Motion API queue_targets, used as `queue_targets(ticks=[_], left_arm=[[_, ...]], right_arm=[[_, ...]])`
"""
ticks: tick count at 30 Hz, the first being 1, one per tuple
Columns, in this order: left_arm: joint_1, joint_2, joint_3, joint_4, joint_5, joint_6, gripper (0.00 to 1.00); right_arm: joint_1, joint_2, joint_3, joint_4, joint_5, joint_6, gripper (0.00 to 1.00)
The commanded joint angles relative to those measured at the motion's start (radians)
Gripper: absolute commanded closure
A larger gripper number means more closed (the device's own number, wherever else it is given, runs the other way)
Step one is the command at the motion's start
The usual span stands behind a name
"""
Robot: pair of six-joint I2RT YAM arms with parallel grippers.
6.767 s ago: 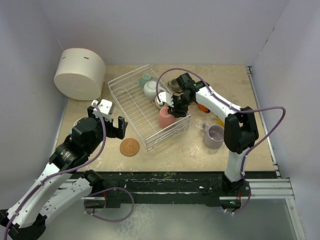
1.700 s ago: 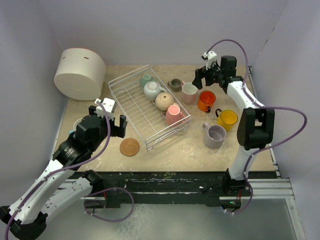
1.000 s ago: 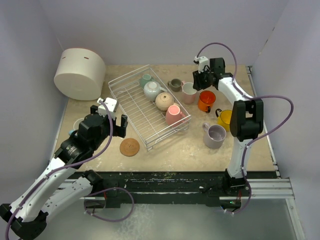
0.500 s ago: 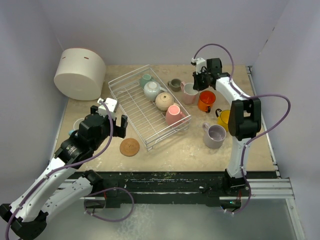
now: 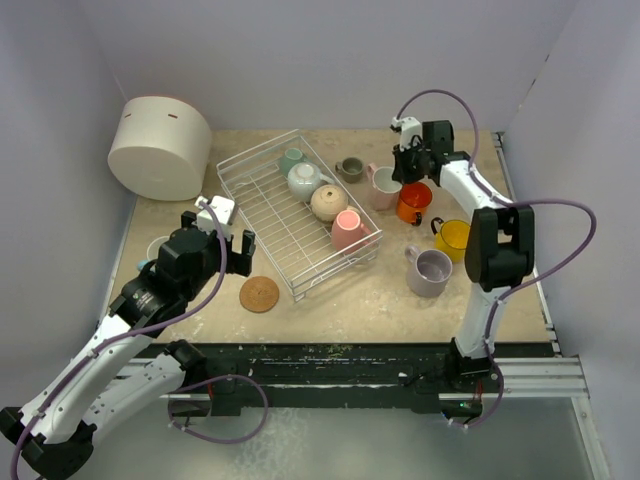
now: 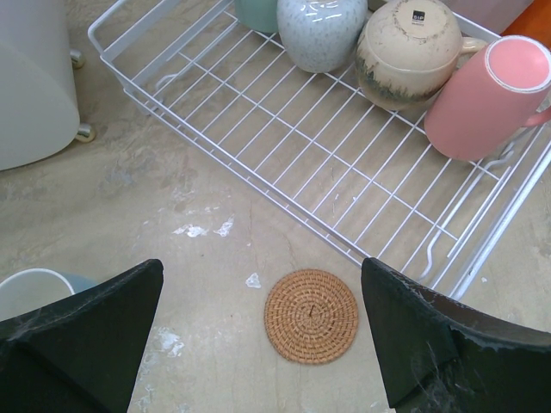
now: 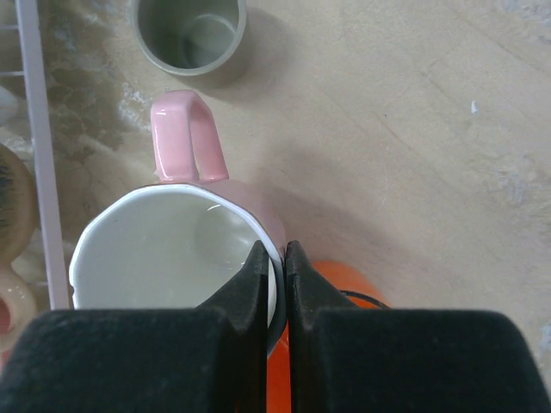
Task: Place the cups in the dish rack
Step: Pick up the cup at the center of the board.
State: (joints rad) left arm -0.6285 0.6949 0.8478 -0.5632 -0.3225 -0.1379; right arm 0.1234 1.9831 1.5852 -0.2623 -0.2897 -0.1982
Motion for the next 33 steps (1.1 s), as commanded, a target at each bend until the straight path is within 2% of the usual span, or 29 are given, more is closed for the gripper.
queue_targets(ticks=[1, 21, 28, 33], left_arm=[[0.004, 0.0, 0.009, 0.026, -0.012, 0.003, 0.01], [0.005, -0.057, -0.003, 0.063, 0.044, 0.007, 0.01], [0.005, -0.139, -0.025, 0.113, 0.107, 0.013, 0.01], [0.004, -0.203, -0.046, 0.184, 0.235, 0.018, 0.01]], right_arm=[[-0.02, -0.131, -0.005, 0.151, -0.081, 0.049, 1.0], [-0.062, -0.345, -0.111, 0.263, -0.229, 0.14, 1.0], [-0.064, -0.413, -0.122, 0.276, -0.348, 0.199, 1.0], [-0.064, -0.472, -0.148, 0.342, -0.478, 0.288, 1.0]])
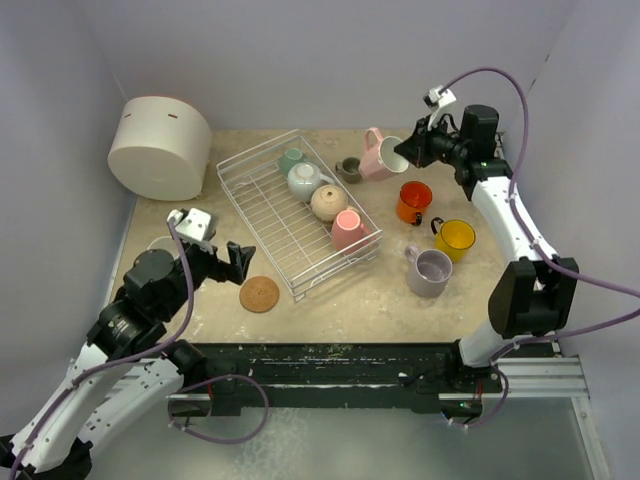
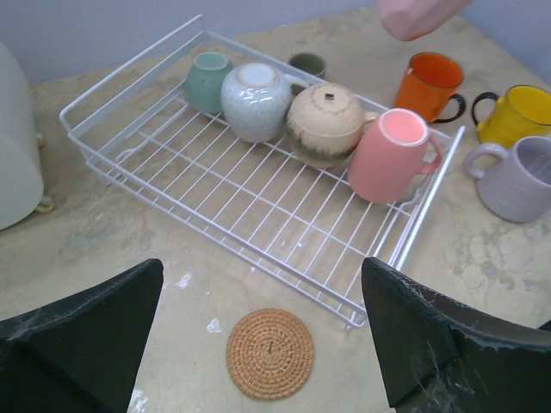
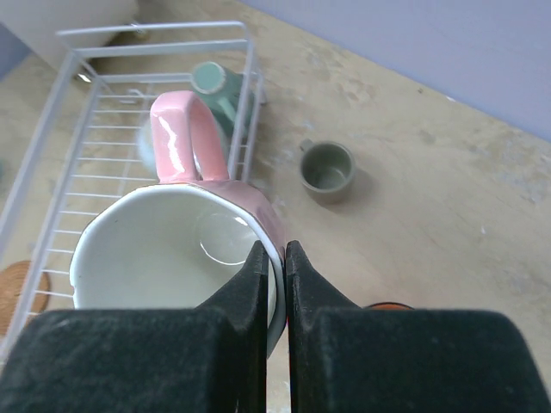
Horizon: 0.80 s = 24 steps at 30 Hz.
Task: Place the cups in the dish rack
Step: Pick up the cup at the center of the board, then turn the cup upside down in the dish rack.
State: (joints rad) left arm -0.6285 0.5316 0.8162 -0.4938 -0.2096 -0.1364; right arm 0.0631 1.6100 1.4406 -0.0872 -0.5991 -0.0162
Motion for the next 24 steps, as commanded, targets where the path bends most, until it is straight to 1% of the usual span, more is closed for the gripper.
queue_targets(ticks=[1, 3, 7, 9, 11, 12, 15, 16, 18, 21, 24], left_arm=[[0.005, -0.057, -0.022, 0.138, 0.158, 0.007, 0.01], [0.005, -0.091, -0.045, 0.192, 0.22, -0.041, 0.01], [0.005, -0.149, -0.126, 0.346, 0.363, -0.231, 0.01], [0.003, -0.169, -0.172, 0.43, 0.416, -0.344, 0.01], [0.004, -0.184, -0.22, 0.539, 0.451, -0.443, 0.01], [0.004, -0.188, -0.244, 0.595, 0.462, -0.493, 0.01], [0.004, -0.179, -0.314, 0.764, 0.495, -0.611, 0.01], [0.003, -0.165, -0.331, 0.812, 0.504, -0.639, 0.01], [0.003, -0.121, -0.35, 0.892, 0.523, -0.67, 0.01], [0.003, -0.045, -0.365, 1.004, 0.534, -0.688, 0.01], [0.003, 0.021, -0.386, 1.147, 0.529, -0.703, 0.01]], right_arm=[[-0.003, -0.111, -0.01, 0.185, -0.206, 0.119, 1.0], [-0.003, -0.139, -0.029, 0.214, -0.286, 0.167, 1.0], [-0.003, -0.212, -0.104, 0.231, -0.441, 0.249, 1.0], [-0.003, -0.239, -0.148, 0.228, -0.545, 0.3, 1.0], [-0.003, -0.263, -0.206, 0.281, -0.613, 0.363, 1.0], [-0.003, -0.277, -0.251, 0.346, -0.635, 0.405, 1.0], [-0.004, -0.337, -0.434, 0.676, -0.629, 0.566, 1.0], [-0.006, -0.347, -0.473, 0.725, -0.629, 0.582, 1.0], [-0.006, -0.349, -0.481, 0.721, -0.638, 0.576, 1.0], [-0.006, -0.333, -0.477, 0.735, -0.66, 0.608, 1.0], [-0.006, -0.315, -0.504, 0.829, -0.669, 0.682, 1.0]])
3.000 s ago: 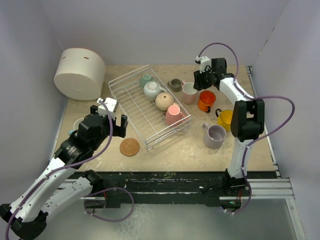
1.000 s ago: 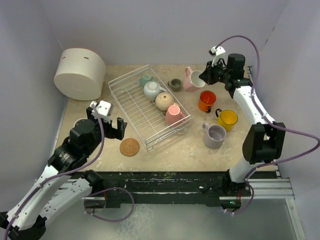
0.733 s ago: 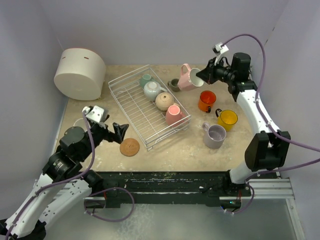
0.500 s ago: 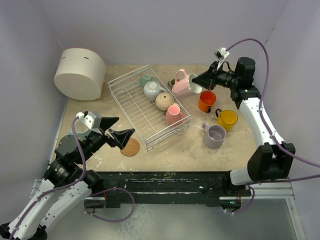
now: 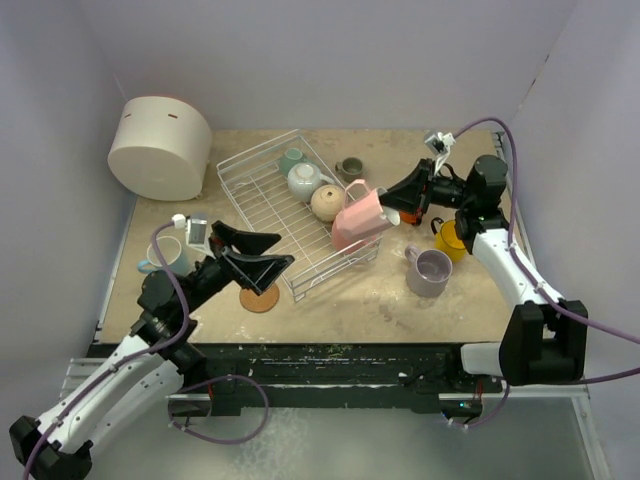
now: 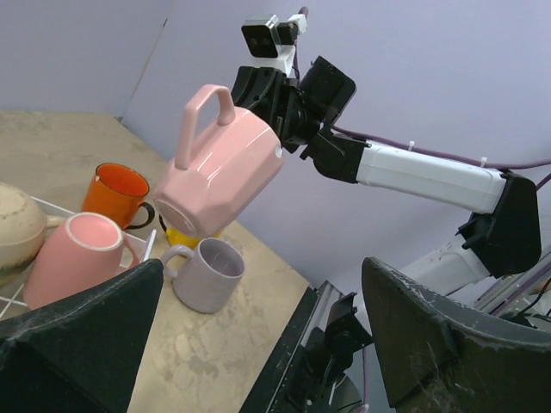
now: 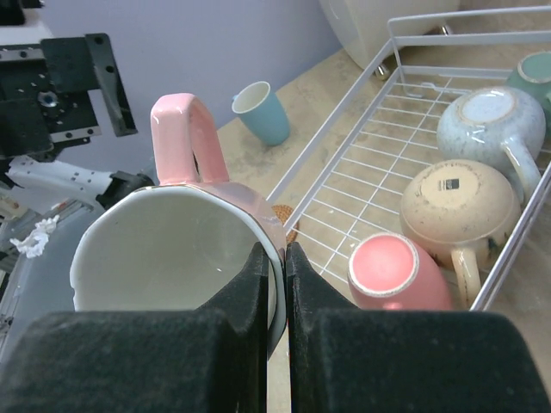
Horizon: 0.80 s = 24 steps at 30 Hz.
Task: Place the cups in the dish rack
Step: Turn the cup upside down in the dish rack.
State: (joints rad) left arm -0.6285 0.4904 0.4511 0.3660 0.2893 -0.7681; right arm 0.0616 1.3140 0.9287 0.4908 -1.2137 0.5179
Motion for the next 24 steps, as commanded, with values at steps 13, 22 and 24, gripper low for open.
queue_targets(ticks=[13, 22, 24], left_arm=[[0.003, 0.362, -0.011, 0.634, -0.026, -0.165, 0.01], [0.003, 0.621, 0.153, 0.744, 0.039, -0.201, 0.0], [0.004, 0.664, 0.193, 0.744, 0.046, -0.198, 0.0]], right_arm=[[-0.005, 0.008, -0.023, 0.407, -0.08, 0.326, 1.0], [0.015, 0.0, -0.028, 0.432, -0.075, 0.345, 1.0], [0.023, 0.005, -0.027, 0.433, -0.075, 0.345, 1.0]])
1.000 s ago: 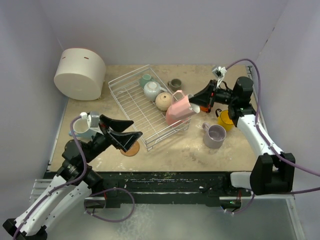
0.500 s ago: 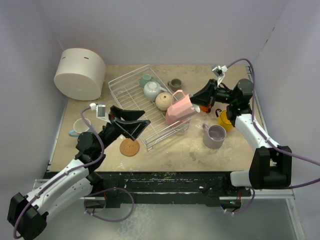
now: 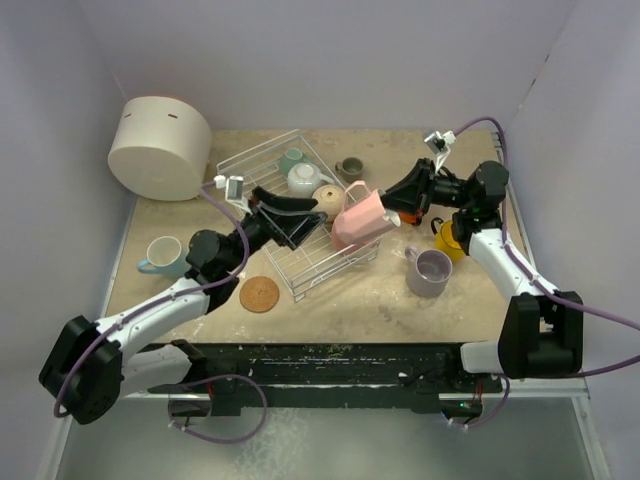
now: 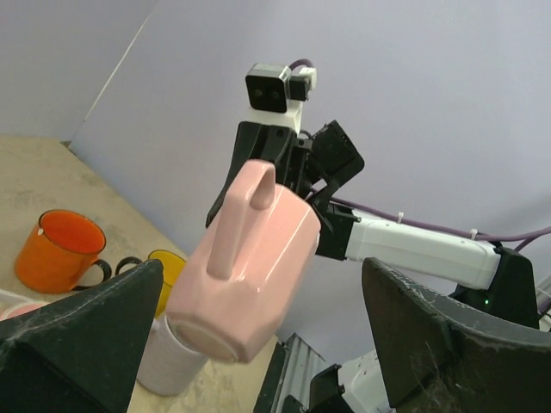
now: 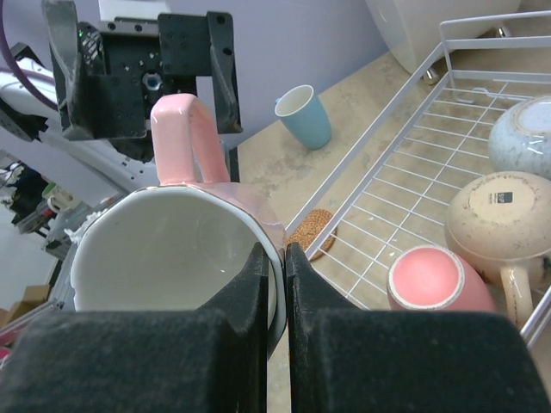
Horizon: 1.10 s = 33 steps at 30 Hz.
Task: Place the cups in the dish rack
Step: Turn the cup upside down in the dish rack.
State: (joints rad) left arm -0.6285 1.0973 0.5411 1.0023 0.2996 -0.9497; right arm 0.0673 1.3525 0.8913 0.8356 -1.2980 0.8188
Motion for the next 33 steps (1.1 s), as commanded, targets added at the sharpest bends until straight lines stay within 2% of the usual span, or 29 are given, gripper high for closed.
queue_targets(ticks=[1, 9, 13, 19, 24, 33], left_arm=[[0.003, 0.077, 0.122, 0.106, 0.035, -0.012, 0.0], [0.001, 0.217, 0.222, 0.127, 0.036, -0.014, 0.04], [-0.021, 0.272, 0.263, 0.153, 0.046, -0.014, 0.13], [-0.086, 0.344, 0.314, 0.163, 0.048, 0.038, 0.2], [-0.101, 0.398, 0.333, 0.2, 0.062, 0.027, 0.41], [-0.101, 0.412, 0.327, 0.267, 0.047, 0.021, 0.93]], right_arm=[[0.02, -0.032, 0.011, 0.088, 0.009, 0.043, 1.0], [0.037, -0.036, 0.011, 0.087, 0.009, 0.037, 1.0], [0.042, -0.032, 0.011, 0.085, 0.01, 0.039, 1.0], [0.052, -0.023, 0.011, 0.085, 0.013, 0.035, 1.0], [0.058, -0.016, 0.011, 0.083, 0.011, 0.033, 1.0], [0.068, -0.009, 0.012, 0.064, 0.015, 0.008, 1.0]])
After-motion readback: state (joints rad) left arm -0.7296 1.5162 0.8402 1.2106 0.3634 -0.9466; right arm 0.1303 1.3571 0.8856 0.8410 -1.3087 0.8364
